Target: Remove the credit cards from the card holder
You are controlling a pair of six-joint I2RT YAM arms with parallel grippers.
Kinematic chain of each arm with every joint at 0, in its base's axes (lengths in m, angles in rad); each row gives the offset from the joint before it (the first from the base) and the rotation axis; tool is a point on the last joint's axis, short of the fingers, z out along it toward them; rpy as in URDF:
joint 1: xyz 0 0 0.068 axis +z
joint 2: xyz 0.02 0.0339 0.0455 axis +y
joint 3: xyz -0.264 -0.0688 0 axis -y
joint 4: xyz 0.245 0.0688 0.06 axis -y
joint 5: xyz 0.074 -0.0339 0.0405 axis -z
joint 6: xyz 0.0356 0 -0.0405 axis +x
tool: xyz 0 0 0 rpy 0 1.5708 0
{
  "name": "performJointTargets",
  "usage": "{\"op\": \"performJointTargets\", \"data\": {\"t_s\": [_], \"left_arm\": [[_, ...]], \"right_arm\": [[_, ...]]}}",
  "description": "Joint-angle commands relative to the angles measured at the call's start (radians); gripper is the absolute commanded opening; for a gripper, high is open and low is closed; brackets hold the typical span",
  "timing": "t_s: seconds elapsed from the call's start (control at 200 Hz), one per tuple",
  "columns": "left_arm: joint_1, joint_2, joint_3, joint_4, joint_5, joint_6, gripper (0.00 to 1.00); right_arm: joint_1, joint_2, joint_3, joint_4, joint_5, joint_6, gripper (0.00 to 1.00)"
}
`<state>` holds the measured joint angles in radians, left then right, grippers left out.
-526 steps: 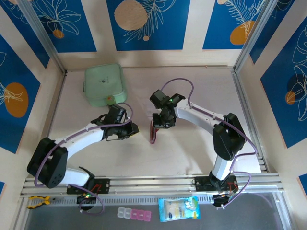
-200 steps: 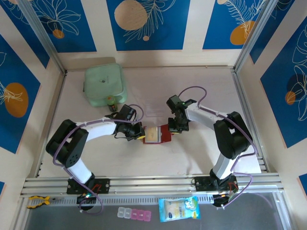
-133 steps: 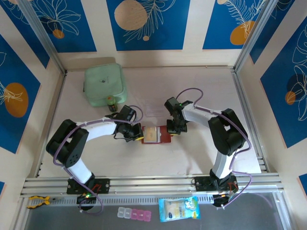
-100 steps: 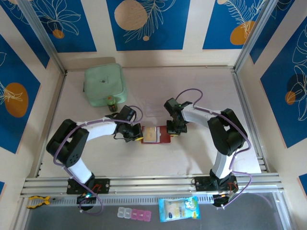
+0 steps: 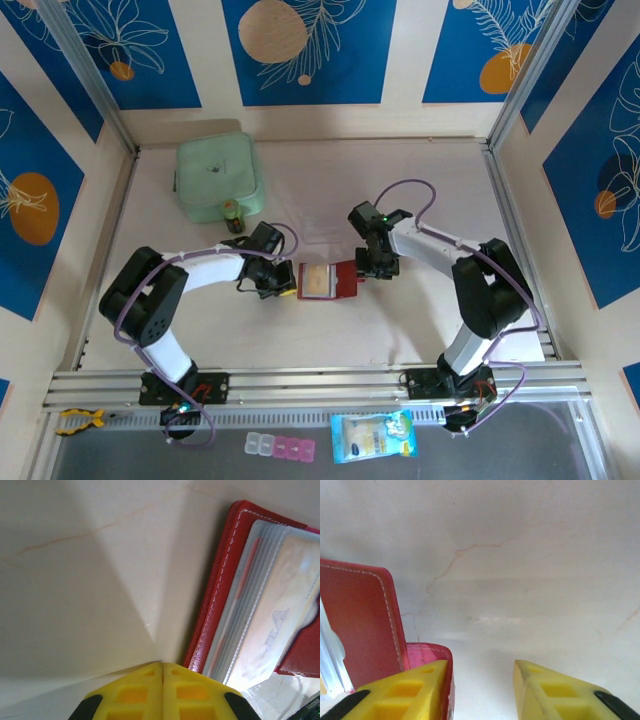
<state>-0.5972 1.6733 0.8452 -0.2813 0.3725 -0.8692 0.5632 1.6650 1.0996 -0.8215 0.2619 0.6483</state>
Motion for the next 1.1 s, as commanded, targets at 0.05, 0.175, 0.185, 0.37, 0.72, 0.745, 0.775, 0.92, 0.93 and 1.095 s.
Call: {"op": "performJointTargets", "data": {"t_s": [0.05,0.175,0.185,0.37,0.72,0.745,0.775,0.92,0.93,1.095], "left_arm": [[-0.002,-0.009,0.001,-0.031,-0.007,0.016,0.04],[-0.001,-0.015,0.008,-0.032,-0.006,0.015,0.04],[-0.001,-0.017,0.009,-0.033,-0.006,0.015,0.04],[-0.002,-0.036,0.014,-0.035,-0.003,0.01,0.05],[-0.002,-0.043,0.04,-0.018,0.035,0.007,0.06],[-0.003,-0.042,0.041,-0.018,0.037,0.007,0.06],[-0.002,-0.042,0.043,-0.018,0.037,0.009,0.06],[-0.002,-0.036,0.051,-0.016,0.041,0.007,0.07],[-0.003,-0.035,0.051,-0.015,0.041,0.006,0.07],[-0.003,-0.032,0.051,-0.01,0.043,0.004,0.07]], "right_arm": [[0.007,-0.054,0.075,-0.123,0.055,0.015,0.4],[0.035,-0.071,0.139,-0.167,0.067,0.03,0.4],[0.039,-0.071,0.145,-0.169,0.068,0.032,0.4],[0.139,-0.049,0.242,-0.162,0.023,0.066,0.4],[0.135,0.081,0.195,-0.094,-0.058,0.072,0.47],[0.126,0.083,0.185,-0.09,-0.059,0.069,0.47],[0.116,0.087,0.173,-0.082,-0.061,0.065,0.47],[0.077,0.104,0.127,-0.069,-0.049,0.045,0.51],[0.075,0.105,0.125,-0.069,-0.048,0.042,0.51],[0.054,0.13,0.086,-0.029,-0.044,0.022,0.52]]}}
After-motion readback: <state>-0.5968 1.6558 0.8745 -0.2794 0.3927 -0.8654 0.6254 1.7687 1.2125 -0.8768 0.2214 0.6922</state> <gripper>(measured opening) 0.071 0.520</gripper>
